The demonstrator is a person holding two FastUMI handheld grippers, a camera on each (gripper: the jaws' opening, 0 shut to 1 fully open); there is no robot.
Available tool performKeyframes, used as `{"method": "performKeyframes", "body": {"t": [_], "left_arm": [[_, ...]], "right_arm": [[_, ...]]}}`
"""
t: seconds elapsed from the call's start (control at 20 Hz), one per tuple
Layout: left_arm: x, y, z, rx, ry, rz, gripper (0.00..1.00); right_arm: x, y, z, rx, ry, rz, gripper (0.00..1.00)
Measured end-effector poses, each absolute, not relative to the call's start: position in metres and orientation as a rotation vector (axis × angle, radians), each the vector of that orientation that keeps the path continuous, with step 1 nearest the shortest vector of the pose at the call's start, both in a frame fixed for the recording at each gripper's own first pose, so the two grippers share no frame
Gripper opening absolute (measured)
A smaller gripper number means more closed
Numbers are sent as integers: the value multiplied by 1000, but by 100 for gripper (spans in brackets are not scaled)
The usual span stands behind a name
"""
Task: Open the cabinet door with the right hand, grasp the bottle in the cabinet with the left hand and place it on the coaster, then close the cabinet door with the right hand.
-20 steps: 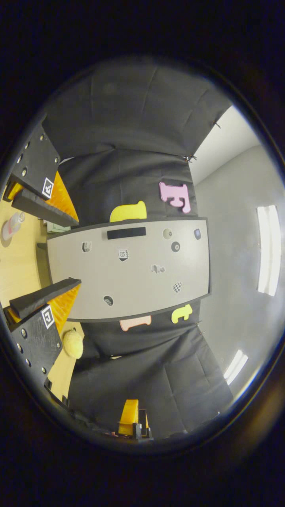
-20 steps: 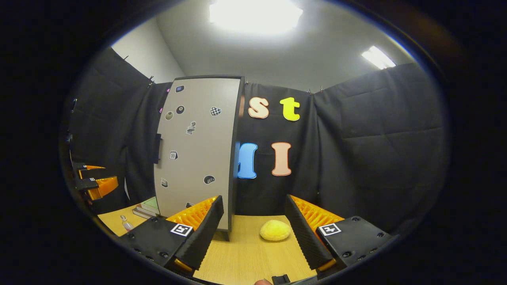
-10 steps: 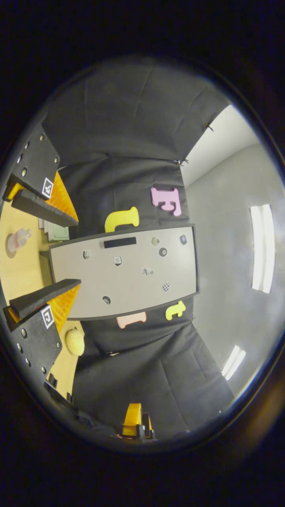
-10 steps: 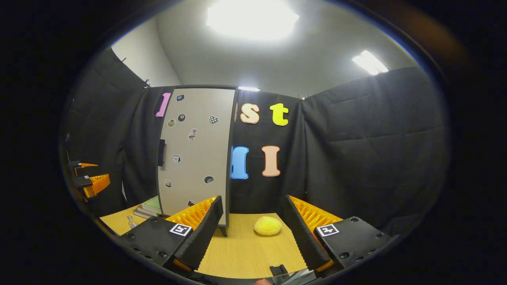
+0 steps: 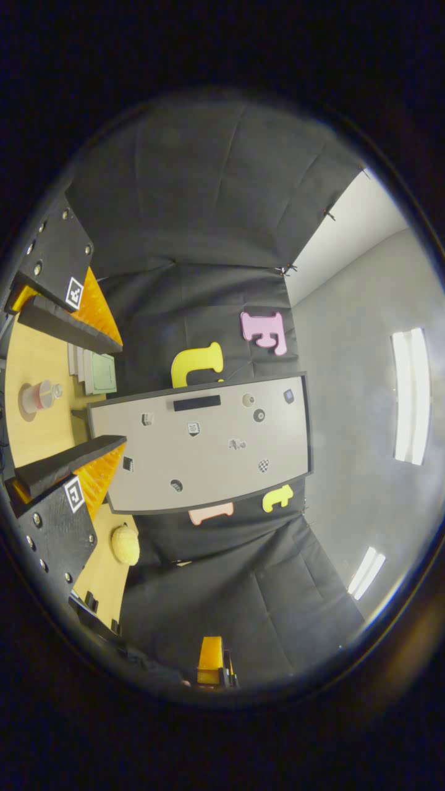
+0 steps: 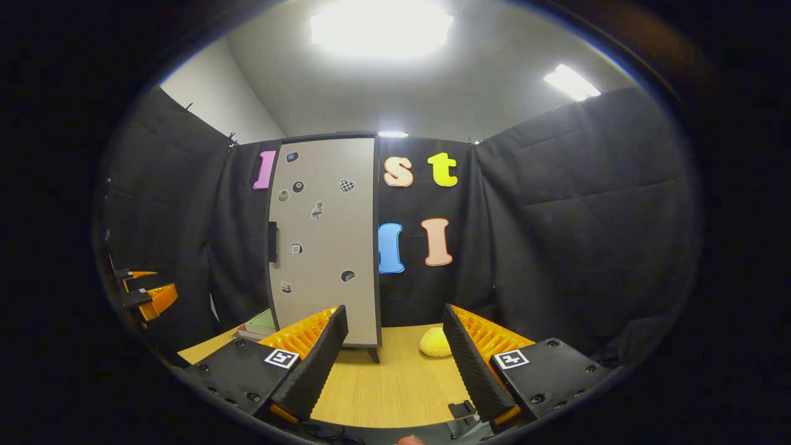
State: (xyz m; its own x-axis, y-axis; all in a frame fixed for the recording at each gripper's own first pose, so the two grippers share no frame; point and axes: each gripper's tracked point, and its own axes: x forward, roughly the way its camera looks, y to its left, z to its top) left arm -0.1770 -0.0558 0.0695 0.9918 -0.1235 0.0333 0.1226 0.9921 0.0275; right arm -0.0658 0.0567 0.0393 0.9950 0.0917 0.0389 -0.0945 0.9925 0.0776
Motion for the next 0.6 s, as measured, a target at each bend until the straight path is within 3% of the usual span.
{"method": "performKeyframes", "body": {"t": [0.6], "left_arm": [[-169,-64,72,23,-31,-115,82]], "right_arm": [[-54,50,43,76,-46,72,97]]}}
